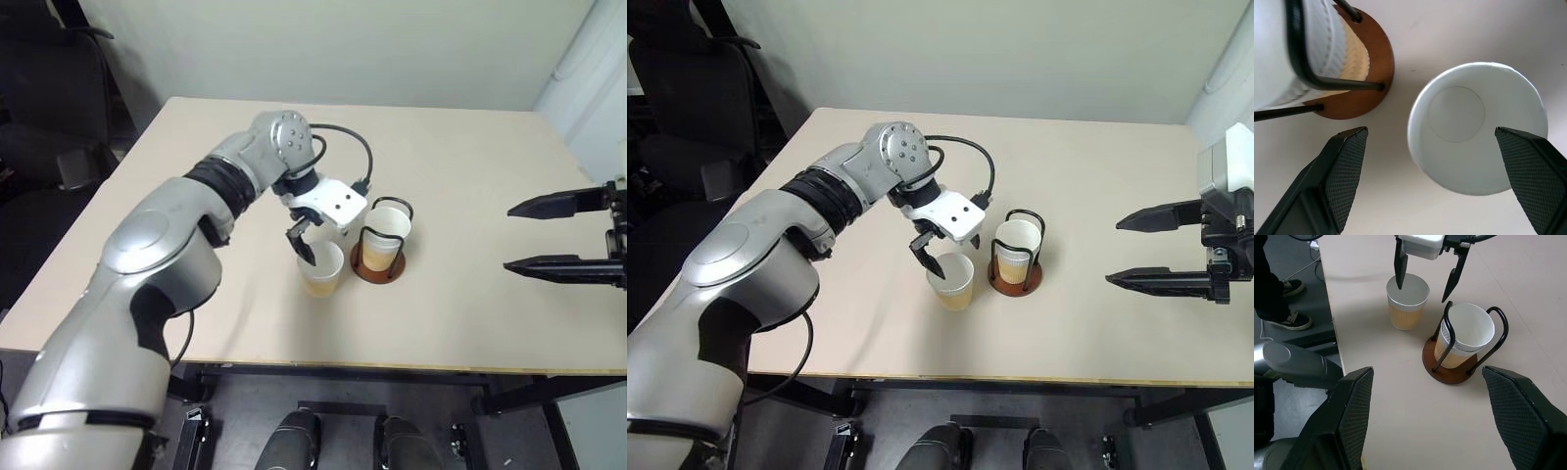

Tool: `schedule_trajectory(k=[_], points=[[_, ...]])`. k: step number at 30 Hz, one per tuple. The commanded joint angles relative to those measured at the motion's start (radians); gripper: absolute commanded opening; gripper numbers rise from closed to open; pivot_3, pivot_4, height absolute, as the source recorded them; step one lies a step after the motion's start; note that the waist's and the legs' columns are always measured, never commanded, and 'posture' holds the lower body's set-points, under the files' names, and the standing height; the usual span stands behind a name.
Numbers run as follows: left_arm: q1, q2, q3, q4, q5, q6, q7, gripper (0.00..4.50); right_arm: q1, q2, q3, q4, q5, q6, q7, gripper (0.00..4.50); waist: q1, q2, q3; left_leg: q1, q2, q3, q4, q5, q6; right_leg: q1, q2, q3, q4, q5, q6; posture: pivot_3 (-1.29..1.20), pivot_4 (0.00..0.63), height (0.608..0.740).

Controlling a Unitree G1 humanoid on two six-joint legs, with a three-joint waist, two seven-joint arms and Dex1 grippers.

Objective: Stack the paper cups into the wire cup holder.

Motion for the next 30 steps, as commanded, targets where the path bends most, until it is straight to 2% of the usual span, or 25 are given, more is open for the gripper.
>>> schedule_trajectory(k=[1,4,14,15,19,26,30], points=[[0.015,0.007,-0.002,-0.022,0.027,-0.036,-0.029,4.45,-0.012,-0.007,-0.049,-0.003,0.009,-0.013,-0.006,3.59,0.0,0.0,0.0,0.0,0.0,0.0,0.0,0.0,0.0,0.0,0.0,0.0,0.0,0.0,0.0,0.0,0.15,0.74],[0.044,-0.007,0.019,-0.003,0.083,-0.069,-0.029,3.88,-0.014,-0.004,-0.045,-0.003,0.011,-0.016,-0.012,3.59,0.0,0.0,0.0,0.001,0.0,0.0,0.0,0.0,0.0,0.0,0.0,0.0,0.0,0.0,0.0,0.0,0.15,0.74],[0.062,-0.037,0.095,0.056,0.185,-0.113,-0.029,0.22,-0.016,-0.009,-0.037,0.003,0.01,-0.025,-0.015,3.59,0.0,0.0,0.0,0.001,0.0,0.0,0.0,0.001,-0.001,0.0,0.0,0.0,0.0,-0.001,-0.001,0.0,0.15,0.74],[0.052,-0.04,0.1,0.066,0.186,-0.108,-0.029,0.01,-0.016,-0.011,-0.038,0.005,0.009,-0.026,-0.014,3.59,0.0,0.0,0.0,0.0,0.0,0.0,0.0,0.001,-0.001,0.0,0.0,0.0,0.0,-0.001,-0.001,0.0,0.15,0.74],[-0.002,-0.045,0.121,0.107,0.188,-0.095,-0.029,0.01,-0.028,-0.018,-0.032,0.02,0.003,-0.039,-0.01,3.59,0.0,0.0,0.0,0.0,0.0,0.0,0.0,0.0,-0.001,0.0,0.0,0.0,0.0,-0.001,-0.001,0.0,0.15,0.74],[-0.108,-0.042,0.171,0.179,0.185,-0.073,-0.029,0.01,-0.068,-0.014,-0.006,0.13,-0.078,-0.166,0.008,3.59,0.0,0.0,0.0,-0.001,0.0,0.0,0.0,-0.001,0.002,0.0,0.0,0.0,-0.001,-0.001,-0.002,0.0,0.15,0.74],[-0.146,-0.041,0.2,0.197,0.186,-0.054,-0.029,0.01,-0.043,-0.009,-0.019,0.18,-0.118,-0.222,0.046,3.59,0.0,0.0,0.0,0.0,0.0,0.0,-0.001,-0.002,0.002,0.0,0.0,0.0,-0.001,-0.001,-0.002,0.0,0.15,0.74]])
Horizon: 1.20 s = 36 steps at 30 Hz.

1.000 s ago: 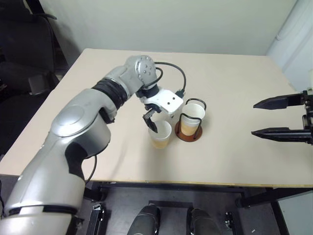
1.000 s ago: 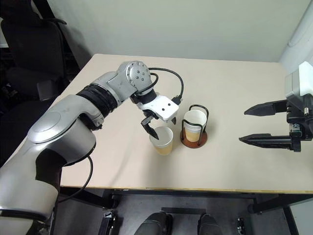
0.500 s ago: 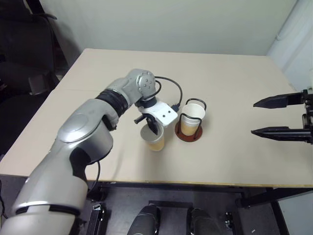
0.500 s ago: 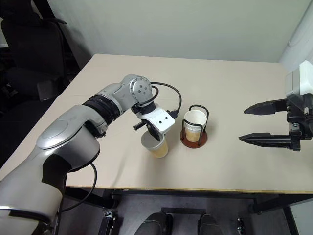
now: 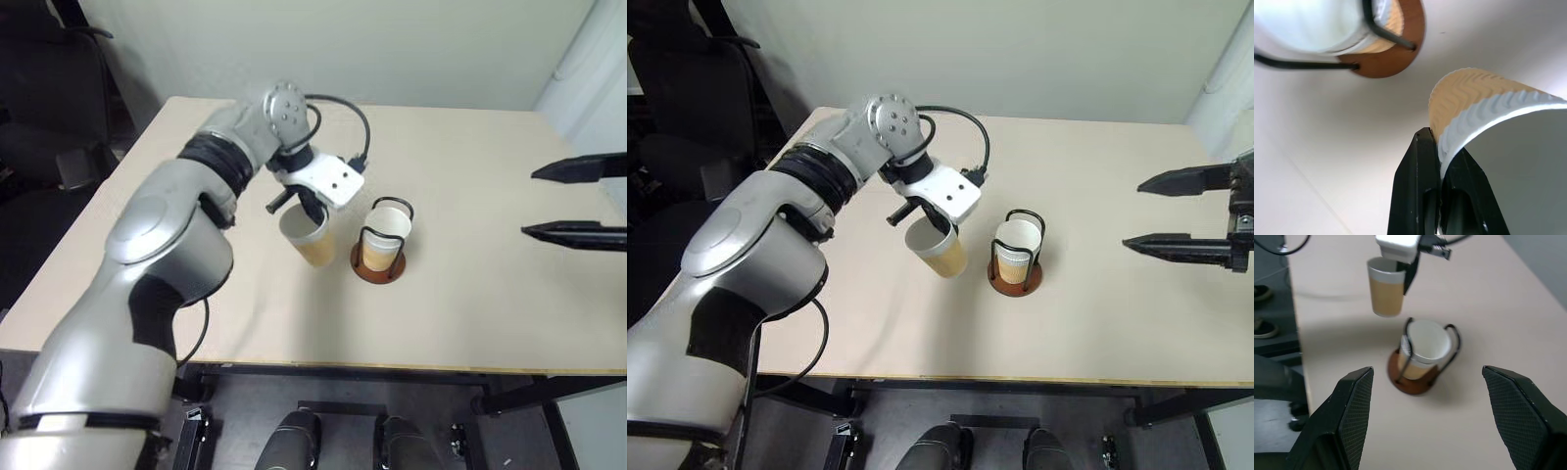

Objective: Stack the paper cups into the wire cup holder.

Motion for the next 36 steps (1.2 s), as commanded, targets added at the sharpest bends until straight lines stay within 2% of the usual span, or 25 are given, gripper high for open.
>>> schedule_trajectory(k=[1,9,20,29,36], points=[[-0.063,0.001,0.049,0.014,-0.01,0.023,-0.028,0.01,0.014,-0.006,-0.032,0.034,-0.039,-0.057,0.035,3.59,0.0,0.0,0.0,0.0,0.0,0.0,0.0,0.0,0.0,0.0,0.0,0.0,0.0,0.0,0.0,0.0,0.15,0.74],[-0.16,-0.044,0.137,0.042,0.007,0.063,-0.028,0.01,0.04,-0.01,-0.021,0.077,-0.088,-0.117,0.073,3.59,0.001,0.0,0.0,-0.001,0.0,0.0,0.0,0.0,0.0,0.0,0.0,0.0,-0.002,-0.001,0.001,0.0,0.15,0.74],[-0.241,-0.118,0.341,0.092,0.153,0.087,-0.025,0.01,0.075,-0.015,-0.06,0.074,-0.124,-0.114,0.093,3.59,0.0,0.0,0.0,-0.001,0.0,0.002,0.0,-0.001,-0.002,0.0,0.0,0.001,-0.003,-0.003,0.0,0.0,0.15,0.74],[-0.213,-0.173,0.474,0.1,0.261,0.119,0.025,0.01,0.103,-0.01,-0.096,0.046,-0.123,-0.091,0.087,3.59,0.001,-0.001,0.0,-0.001,0.0,0.002,0.0,-0.001,-0.002,0.001,0.0,0.002,-0.003,-0.004,0.001,0.0,0.15,0.74],[-0.179,-0.204,0.511,0.101,0.344,0.106,0.066,0.01,0.114,-0.007,-0.111,0.031,-0.121,-0.072,0.082,3.59,0.0,-0.001,0.0,0.0,0.0,0.003,0.0,-0.001,-0.003,0.001,0.0,0.003,-0.002,-0.004,0.003,0.0,0.15,0.74]])
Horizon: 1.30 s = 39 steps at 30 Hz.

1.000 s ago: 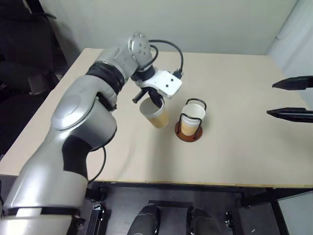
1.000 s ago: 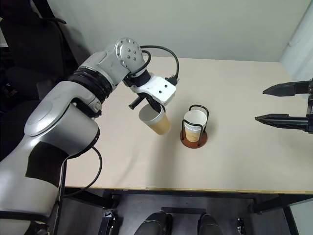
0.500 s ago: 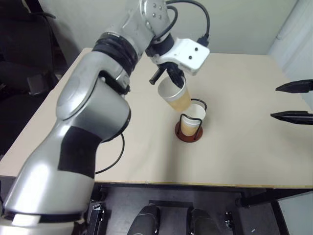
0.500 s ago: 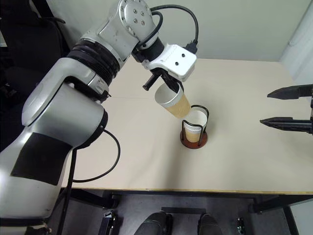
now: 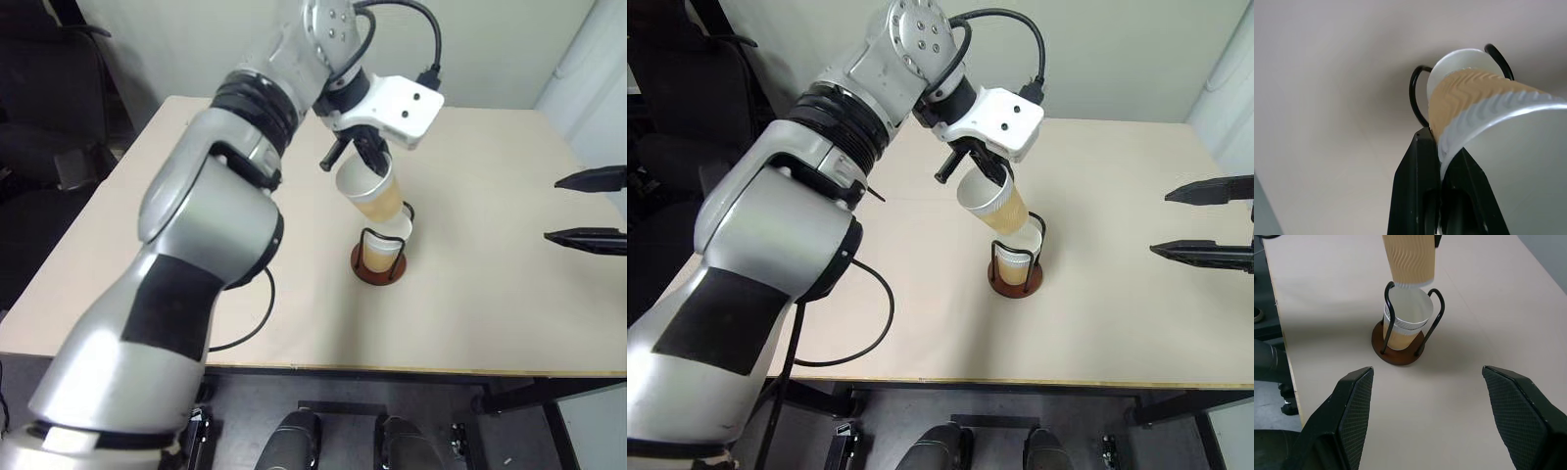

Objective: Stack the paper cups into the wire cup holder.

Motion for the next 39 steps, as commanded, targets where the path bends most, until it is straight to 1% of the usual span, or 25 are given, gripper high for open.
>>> schedule_trajectory(k=[1,3,14,20,28,33,39], points=[[-0.005,-0.006,0.036,-0.002,0.038,-0.01,0.022,0.01,0.0,-0.01,-0.063,-0.024,-0.002,0.009,-0.008,3.59,0.0,0.0,0.0,0.0,0.0,0.0,0.0,0.0,0.0,0.0,0.0,0.0,0.0,0.0,0.0,0.0,0.15,0.74],[0.004,-0.008,0.043,-0.002,0.055,-0.015,0.027,0.01,0.004,-0.008,-0.069,-0.029,-0.001,0.014,-0.01,3.59,0.0,0.0,0.0,0.0,0.0,0.0,0.0,0.0,0.0,0.0,0.0,0.0,0.0,0.002,0.003,0.0,0.15,0.74],[0.023,-0.042,0.091,-0.001,0.105,-0.025,0.076,0.01,0.022,-0.001,-0.094,-0.052,-0.002,0.03,-0.014,3.59,0.0,0.0,0.0,0.001,-0.001,0.001,0.0,-0.002,0.003,0.0,0.0,0.0,0.0,0.002,0.004,0.0,0.15,0.74],[0.024,-0.05,0.111,0.0,0.123,-0.025,0.075,0.01,0.042,-0.001,-0.115,-0.062,-0.003,0.038,-0.014,3.59,0.0,0.0,0.0,0.002,0.0,0.002,0.0,-0.002,0.003,0.0,0.0,0.0,0.002,0.002,0.004,0.0,0.15,0.74],[0.042,-0.062,0.103,0.002,0.147,-0.032,0.049,0.01,0.056,0.0,-0.123,-0.067,-0.005,0.044,-0.014,3.59,0.0,0.0,0.0,0.002,0.0,0.002,0.001,-0.002,0.003,0.001,0.0,0.0,0.002,0.002,0.004,0.0,0.15,0.74],[0.063,-0.08,0.09,0.003,0.181,-0.053,0.075,0.01,0.053,-0.002,-0.113,-0.072,0.001,0.046,-0.021,3.59,0.0,0.0,0.0,0.002,0.0,0.002,0.001,-0.002,0.003,0.001,0.0,0.0,0.003,0.002,0.005,0.0,0.15,0.74],[0.067,-0.106,0.096,0.006,0.208,-0.059,0.161,0.01,0.06,-0.004,-0.122,-0.084,0.001,0.061,-0.023,3.59,0.0,0.0,0.0,0.003,0.0,0.002,0.001,-0.002,0.003,0.001,0.0,0.0,0.003,0.003,0.006,0.0,0.15,0.74]])
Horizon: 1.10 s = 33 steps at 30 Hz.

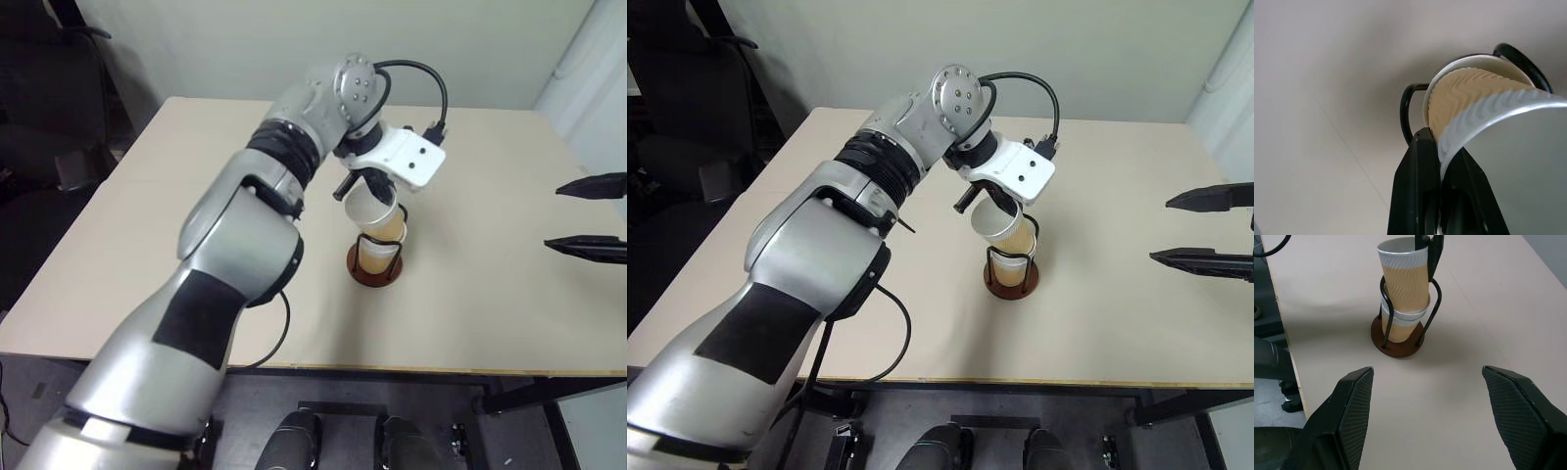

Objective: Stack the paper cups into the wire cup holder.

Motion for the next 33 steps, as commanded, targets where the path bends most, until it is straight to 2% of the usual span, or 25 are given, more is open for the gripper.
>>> schedule_trajectory(k=[1,4,7,13,17,20,25,30,33], points=[[-0.021,-0.017,0.015,0.0,0.013,-0.004,0.061,0.01,0.001,-0.008,-0.052,-0.018,-0.002,0.009,-0.004,3.59,0.0,0.0,0.0,0.0,0.0,0.0,0.0,0.0,0.0,0.0,0.0,0.0,0.0,0.0,0.0,0.0,0.15,0.74],[-0.031,-0.028,0.027,0.004,0.01,0.007,0.092,0.01,0.016,-0.006,-0.069,-0.025,-0.008,0.018,-0.002,3.59,0.001,0.0,0.0,0.0,0.0,0.0,0.0,0.0,0.0,0.0,0.0,0.0,0.0,0.0,0.0,0.0,0.15,0.74],[-0.032,-0.033,0.035,0.007,0.005,0.022,0.091,0.67,0.026,-0.008,-0.082,-0.029,-0.008,0.027,-0.001,3.59,0.0,0.0,0.0,0.0,0.0,0.0,0.0,0.0,0.0,0.0,0.0,0.0,0.0,0.0,0.0,0.0,0.15,0.74],[-0.031,-0.032,0.045,0.004,0.002,0.015,0.031,2.85,0.036,-0.01,-0.093,-0.031,-0.011,0.031,0.004,3.59,0.0,0.0,0.0,0.001,0.0,0.0,0.0,0.0,0.0,0.001,0.0,0.0,0.0,0.0,0.0,0.0,0.15,0.74],[-0.036,-0.036,0.046,0.002,0.009,0.004,0.066,4.37,0.035,-0.01,-0.09,-0.031,-0.013,0.027,0.004,3.59,0.0,0.0,0.0,0.001,0.0,0.0,0.0,0.0,0.001,0.001,0.0,0.0,0.0,0.0,0.0,0.0,0.15,0.74],[-0.045,-0.057,0.046,0.001,0.024,-0.001,0.214,4.44,0.035,-0.008,-0.089,-0.034,-0.013,0.027,0.005,3.59,0.001,0.0,0.0,0.001,0.0,0.0,0.0,0.0,0.001,0.001,0.0,0.0,0.0,0.0,0.0,0.0,0.15,0.74],[-0.056,-0.071,0.034,0.005,0.052,-0.02,0.34,4.44,0.036,-0.007,-0.092,-0.037,-0.013,0.031,0.005,3.59,0.0,0.0,0.0,0.003,0.0,0.002,0.0,0.0,0.0,0.002,0.0,0.001,0.0,0.0,0.0,0.0,0.15,0.74],[-0.062,-0.077,0.03,0.011,0.079,-0.022,0.411,4.44,0.038,-0.006,-0.097,-0.038,-0.017,0.035,0.007,3.59,0.0,-0.001,0.0,0.007,0.0,0.008,-0.001,0.0,0.0,0.003,0.0,0.002,0.001,-0.005,0.007,0.0,0.15,0.74],[-0.064,-0.076,0.032,0.013,0.089,-0.026,0.417,4.44,0.039,-0.006,-0.098,-0.039,-0.018,0.036,0.007,3.59,0.0,-0.001,0.0,0.009,0.0,0.013,-0.001,0.0,0.0,0.004,0.0,0.003,0.001,-0.007,0.006,0.0,0.15,0.74]])
